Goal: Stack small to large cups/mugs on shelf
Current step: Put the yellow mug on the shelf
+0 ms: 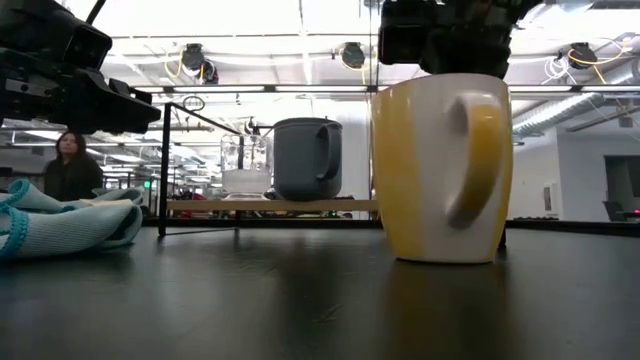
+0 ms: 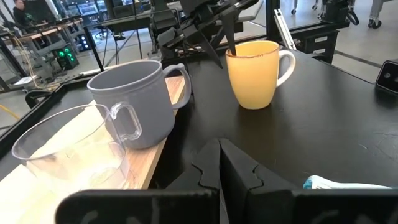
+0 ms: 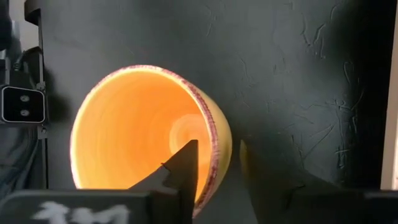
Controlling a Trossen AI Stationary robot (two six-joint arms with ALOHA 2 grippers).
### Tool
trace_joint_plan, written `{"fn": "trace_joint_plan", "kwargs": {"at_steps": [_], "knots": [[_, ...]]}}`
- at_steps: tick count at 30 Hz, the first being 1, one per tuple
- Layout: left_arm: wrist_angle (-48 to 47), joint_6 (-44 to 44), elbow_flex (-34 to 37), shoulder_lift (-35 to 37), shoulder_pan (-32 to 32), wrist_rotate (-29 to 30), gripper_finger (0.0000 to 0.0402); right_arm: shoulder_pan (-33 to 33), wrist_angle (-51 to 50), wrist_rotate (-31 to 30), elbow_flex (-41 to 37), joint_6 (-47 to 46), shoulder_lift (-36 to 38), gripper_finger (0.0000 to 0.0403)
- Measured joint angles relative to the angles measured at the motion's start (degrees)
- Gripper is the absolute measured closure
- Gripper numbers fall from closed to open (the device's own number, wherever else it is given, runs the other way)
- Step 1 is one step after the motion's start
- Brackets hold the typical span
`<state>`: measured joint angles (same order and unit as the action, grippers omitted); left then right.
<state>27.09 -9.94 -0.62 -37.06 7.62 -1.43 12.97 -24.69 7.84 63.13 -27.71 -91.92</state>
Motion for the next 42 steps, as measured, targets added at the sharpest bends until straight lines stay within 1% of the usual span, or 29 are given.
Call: {"fn": "trace_joint_plan", "kwargs": {"at_steps": [7,9,11,16,21,25,32,40,42], "knots": [[0.0,0.3,0.0,0.0,0.0,0.0,0.0396,-0.9,0.0,-0.7,0.0,-0.1,0.0,0.0376],[0.0,0.4,0.0,0.0,0.0,0.0,0.0396,-1.2,0.0,-1.4,-0.1,-0.3,-0.1,0.0392],[0.0,0.4,0.0,0.0,0.0,0.0,0.0396,-1.4,0.3,-2.6,-0.1,-0.8,-0.2,0.0392],[-0.4,0.7,0.0,0.0,0.0,0.0,0.0396,-2.1,2.0,-2.3,0.0,-1.2,-0.1,0.0396],[-1.2,0.9,0.0,0.0,0.0,0.0,0.0396,-2.2,-0.1,-2.8,3.9,0.4,-0.1,0.0396],[-1.7,0.9,0.0,0.0,0.0,0.0,0.0396,-2.0,-7.5,-6.1,9.2,2.0,-0.1,0.0397],[-1.6,1.2,0.0,0.0,0.0,0.0,0.0396,-2.4,-21.9,-15.5,17.3,1.9,0.0,0.0397],[-1.6,1.2,0.0,0.0,0.0,0.0,0.0396,-5.7,-26.2,-15.8,18.8,2.3,0.0,0.0397],[-1.6,1.2,0.0,0.0,0.0,0.0,0.0396,-6.6,-28.1,-17.0,18.9,2.3,0.0,0.0397]]}}
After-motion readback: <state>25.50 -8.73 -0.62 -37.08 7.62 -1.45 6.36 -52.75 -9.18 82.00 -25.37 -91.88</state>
